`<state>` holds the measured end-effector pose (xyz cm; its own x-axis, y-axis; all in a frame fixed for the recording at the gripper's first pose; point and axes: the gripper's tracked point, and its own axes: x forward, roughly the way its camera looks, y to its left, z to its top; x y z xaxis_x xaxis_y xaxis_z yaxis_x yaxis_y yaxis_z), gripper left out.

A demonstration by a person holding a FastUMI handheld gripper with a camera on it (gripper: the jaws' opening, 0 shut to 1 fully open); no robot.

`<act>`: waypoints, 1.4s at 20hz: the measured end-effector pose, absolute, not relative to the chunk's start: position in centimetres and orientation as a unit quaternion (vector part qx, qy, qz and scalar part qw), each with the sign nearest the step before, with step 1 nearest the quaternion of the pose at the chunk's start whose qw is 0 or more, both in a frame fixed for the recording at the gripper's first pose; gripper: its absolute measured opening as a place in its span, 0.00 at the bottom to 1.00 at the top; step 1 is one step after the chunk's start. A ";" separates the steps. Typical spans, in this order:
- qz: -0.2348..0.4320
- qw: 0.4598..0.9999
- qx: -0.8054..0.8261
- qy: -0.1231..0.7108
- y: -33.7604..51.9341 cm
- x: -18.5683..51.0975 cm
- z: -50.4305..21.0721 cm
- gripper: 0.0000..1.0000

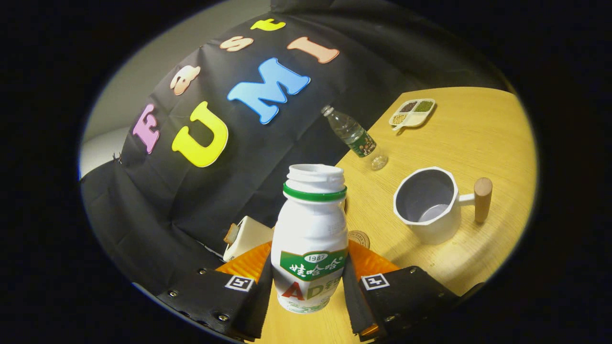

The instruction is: Take the bottle from table, then pour the juice into the cup, finally place the bottle on the coaster

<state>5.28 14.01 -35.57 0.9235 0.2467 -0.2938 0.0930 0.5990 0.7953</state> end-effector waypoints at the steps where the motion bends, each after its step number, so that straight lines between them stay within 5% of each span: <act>1: 0.042 0.869 0.453 0.195 14.1 5.3 -35.8 0.67; 28: -0.005 0.683 0.708 0.180 13.7 7.6 -36.8 0.66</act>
